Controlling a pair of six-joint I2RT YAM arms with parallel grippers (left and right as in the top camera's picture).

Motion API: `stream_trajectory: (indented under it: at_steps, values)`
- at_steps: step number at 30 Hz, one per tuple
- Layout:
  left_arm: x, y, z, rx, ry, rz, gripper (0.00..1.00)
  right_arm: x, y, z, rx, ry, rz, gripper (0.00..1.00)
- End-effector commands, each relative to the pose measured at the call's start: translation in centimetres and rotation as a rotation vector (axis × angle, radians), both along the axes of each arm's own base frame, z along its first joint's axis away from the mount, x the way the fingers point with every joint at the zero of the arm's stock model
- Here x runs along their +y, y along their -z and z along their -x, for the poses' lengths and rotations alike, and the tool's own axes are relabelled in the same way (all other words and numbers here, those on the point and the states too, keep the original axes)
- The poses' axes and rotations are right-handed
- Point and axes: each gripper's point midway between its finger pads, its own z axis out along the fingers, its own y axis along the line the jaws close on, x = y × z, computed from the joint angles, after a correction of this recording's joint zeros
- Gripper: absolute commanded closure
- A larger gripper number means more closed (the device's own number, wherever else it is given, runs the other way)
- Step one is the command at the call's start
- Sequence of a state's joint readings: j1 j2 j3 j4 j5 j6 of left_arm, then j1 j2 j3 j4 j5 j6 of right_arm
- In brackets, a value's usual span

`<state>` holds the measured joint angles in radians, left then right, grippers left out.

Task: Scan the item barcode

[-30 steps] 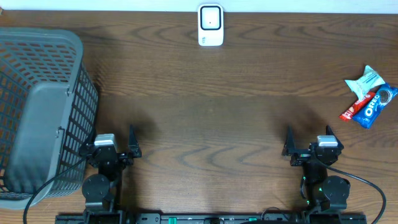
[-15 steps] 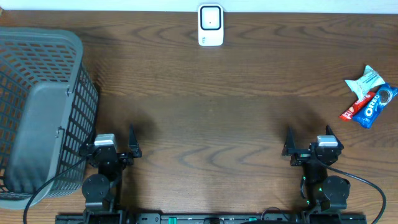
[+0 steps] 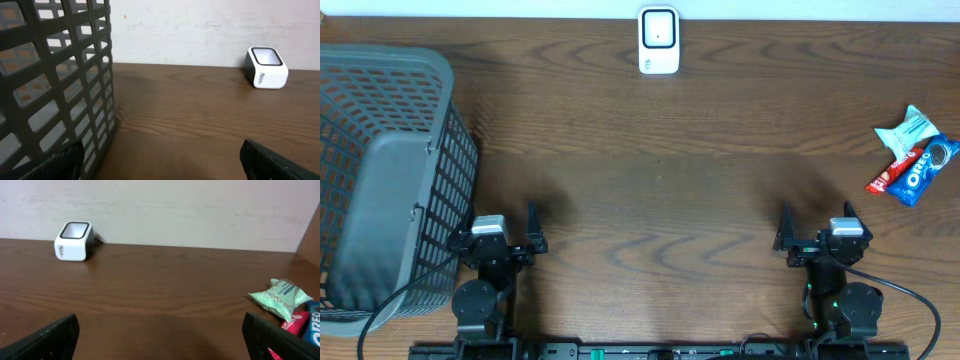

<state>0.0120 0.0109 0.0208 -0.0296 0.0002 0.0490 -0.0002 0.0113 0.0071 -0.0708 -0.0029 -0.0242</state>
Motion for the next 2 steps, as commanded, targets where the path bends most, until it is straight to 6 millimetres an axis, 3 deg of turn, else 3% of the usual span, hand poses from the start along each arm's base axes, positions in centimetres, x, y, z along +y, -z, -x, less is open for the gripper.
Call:
stream_trajectory:
  at_steps: [1, 2]
  values:
    - [0.62, 1.65, 0.15, 0.05, -0.036, 0.005, 0.01, 0.07, 0.05, 0.03, 0.0, -0.001, 0.008, 0.01]
    - [0.62, 1.65, 0.15, 0.05, -0.036, 0.005, 0.0, 0.08, 0.05, 0.03, 0.0, -0.001, 0.008, 0.01]
